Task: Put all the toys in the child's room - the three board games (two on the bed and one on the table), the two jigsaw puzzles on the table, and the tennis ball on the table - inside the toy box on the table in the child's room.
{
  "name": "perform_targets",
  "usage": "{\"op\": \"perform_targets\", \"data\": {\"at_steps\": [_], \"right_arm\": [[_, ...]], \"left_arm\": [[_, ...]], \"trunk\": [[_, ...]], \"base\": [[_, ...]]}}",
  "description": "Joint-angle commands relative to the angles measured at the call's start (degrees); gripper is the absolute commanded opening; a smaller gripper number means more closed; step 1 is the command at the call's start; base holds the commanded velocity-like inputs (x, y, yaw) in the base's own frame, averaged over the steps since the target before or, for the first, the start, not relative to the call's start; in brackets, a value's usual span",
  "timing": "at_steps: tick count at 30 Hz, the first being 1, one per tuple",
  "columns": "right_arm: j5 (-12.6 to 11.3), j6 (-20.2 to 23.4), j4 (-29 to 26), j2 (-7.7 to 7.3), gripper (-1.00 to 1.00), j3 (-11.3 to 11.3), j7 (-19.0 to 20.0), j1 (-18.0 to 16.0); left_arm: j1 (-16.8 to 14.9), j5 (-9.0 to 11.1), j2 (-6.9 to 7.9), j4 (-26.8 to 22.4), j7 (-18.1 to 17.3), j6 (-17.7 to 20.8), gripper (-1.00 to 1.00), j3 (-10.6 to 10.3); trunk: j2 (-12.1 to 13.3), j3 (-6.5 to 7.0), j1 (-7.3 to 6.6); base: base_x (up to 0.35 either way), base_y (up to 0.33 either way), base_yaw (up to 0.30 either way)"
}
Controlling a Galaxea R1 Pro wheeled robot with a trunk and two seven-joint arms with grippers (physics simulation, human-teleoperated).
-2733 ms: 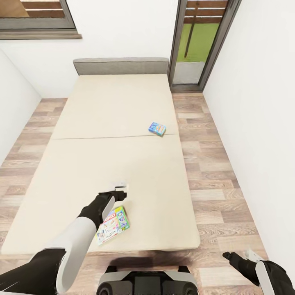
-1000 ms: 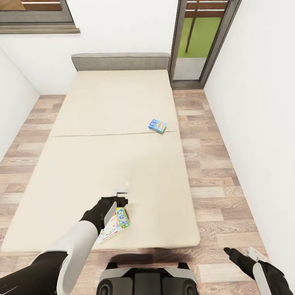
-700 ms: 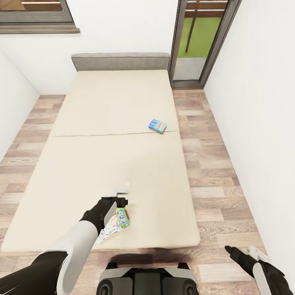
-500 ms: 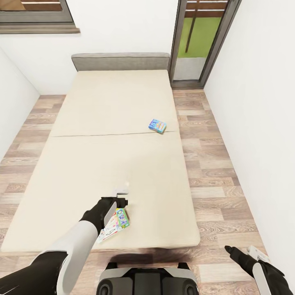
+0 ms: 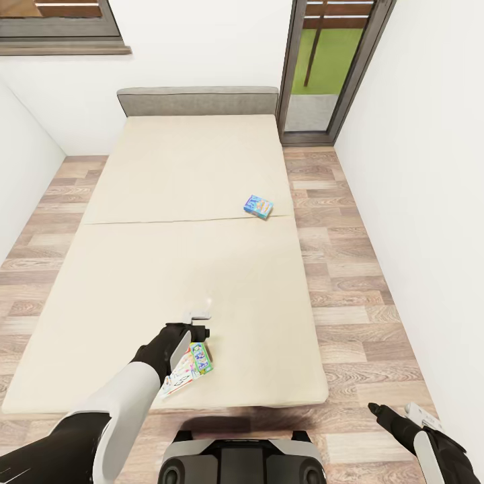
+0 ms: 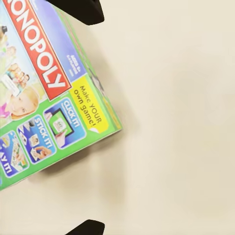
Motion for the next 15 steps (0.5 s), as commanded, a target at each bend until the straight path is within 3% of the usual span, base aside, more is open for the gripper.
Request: {"op": "perform_targets", "data": {"at_steps": [1, 15], "right_arm": [[-0.2, 0.3, -0.1, 0.01, 1.00, -0.1, 0.1, 0.0], [-0.3, 0.4, -0.1, -0.07, 1.00, -0.1, 0.1, 0.0]], "left_arm": [[0.0, -0.3, -0.07, -0.1, 0.0, 0.4, 1.00, 0.4], [-0.2, -0.3, -0.06, -0.3, 0.0, 1.9, 1.00, 0.7]], "trunk": [[-0.1, -0.06, 0.03], [-0.1, -0.24, 0.03]], "base": [[0.000, 0.000, 0.000], [0.000, 0.000, 0.000]]}}
